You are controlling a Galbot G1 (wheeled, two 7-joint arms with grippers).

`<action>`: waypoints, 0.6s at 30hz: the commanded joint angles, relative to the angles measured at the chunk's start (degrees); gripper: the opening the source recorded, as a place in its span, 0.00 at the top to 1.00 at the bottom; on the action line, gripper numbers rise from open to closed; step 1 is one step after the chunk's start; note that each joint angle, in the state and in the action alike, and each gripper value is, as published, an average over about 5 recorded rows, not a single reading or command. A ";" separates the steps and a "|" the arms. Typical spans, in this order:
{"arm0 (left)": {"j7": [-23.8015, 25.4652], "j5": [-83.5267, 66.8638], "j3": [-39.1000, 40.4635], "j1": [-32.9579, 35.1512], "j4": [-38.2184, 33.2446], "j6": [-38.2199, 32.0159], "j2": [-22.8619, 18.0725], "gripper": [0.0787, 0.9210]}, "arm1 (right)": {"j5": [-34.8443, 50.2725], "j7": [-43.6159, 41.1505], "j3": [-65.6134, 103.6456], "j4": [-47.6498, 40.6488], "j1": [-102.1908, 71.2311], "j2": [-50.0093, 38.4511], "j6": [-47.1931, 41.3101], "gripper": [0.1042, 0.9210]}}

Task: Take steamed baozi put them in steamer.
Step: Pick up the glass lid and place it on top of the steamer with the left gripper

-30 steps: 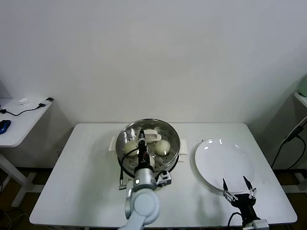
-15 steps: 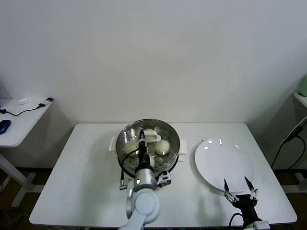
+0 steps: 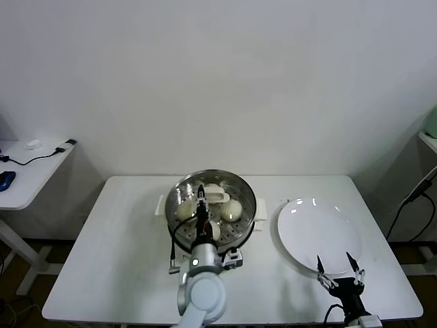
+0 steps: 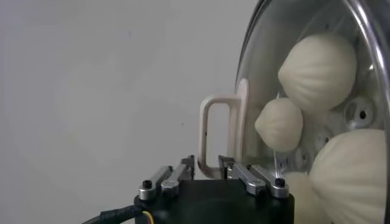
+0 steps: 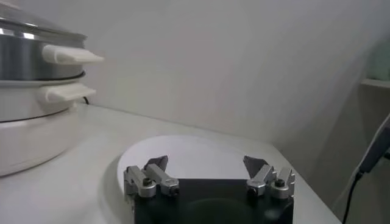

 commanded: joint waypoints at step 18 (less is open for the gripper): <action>-20.04 -49.74 -5.95 8.96 -16.02 -23.44 7.19 0.12 | 4.48 0.26 -2.25 -0.19 -0.14 -2.90 6.71 0.12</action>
